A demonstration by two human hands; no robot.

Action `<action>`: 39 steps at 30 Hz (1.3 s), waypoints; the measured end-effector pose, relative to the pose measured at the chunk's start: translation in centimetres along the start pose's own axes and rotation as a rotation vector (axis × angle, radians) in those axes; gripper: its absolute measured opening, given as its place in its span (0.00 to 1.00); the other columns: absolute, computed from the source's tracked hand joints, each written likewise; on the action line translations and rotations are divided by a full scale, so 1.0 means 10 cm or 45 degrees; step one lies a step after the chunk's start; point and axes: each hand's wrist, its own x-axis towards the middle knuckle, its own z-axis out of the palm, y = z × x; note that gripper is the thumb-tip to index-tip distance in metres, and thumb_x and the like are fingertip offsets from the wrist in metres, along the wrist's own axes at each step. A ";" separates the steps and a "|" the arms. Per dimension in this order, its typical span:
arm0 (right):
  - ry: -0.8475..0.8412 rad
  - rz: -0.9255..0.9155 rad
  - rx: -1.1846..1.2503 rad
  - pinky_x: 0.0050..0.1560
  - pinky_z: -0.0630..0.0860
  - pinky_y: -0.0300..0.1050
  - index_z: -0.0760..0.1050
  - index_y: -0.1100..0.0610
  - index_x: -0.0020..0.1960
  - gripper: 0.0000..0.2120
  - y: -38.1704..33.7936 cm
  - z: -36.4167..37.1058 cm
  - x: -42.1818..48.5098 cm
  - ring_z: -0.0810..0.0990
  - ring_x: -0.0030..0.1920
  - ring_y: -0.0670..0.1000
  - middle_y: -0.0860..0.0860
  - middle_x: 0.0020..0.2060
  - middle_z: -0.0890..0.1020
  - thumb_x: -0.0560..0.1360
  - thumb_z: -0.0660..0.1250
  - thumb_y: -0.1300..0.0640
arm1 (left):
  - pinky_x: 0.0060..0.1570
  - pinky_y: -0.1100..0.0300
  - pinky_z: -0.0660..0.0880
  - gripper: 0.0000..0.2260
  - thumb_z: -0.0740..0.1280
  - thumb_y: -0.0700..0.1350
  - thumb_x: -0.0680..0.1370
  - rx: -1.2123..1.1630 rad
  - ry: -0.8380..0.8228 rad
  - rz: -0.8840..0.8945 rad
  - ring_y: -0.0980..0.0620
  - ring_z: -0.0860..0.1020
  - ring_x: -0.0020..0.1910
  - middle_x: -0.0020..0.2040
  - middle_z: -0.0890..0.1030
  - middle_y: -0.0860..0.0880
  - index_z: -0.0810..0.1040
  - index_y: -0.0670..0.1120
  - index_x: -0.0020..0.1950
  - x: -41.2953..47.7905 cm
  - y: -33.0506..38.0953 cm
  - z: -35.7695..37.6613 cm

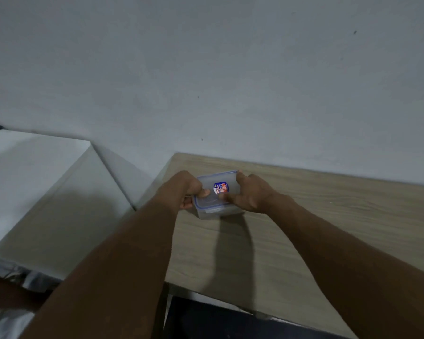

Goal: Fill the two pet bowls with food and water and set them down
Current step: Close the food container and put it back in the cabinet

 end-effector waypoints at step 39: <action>0.390 0.367 1.273 0.46 0.77 0.49 0.76 0.56 0.48 0.07 0.35 1.32 -2.54 0.78 0.44 0.55 0.53 0.43 0.80 0.77 0.67 0.52 | 0.47 0.49 0.81 0.13 0.65 0.47 0.78 -1.186 0.567 0.196 0.47 0.80 0.48 0.51 0.77 0.46 0.68 0.48 0.61 -2.29 -2.25 1.79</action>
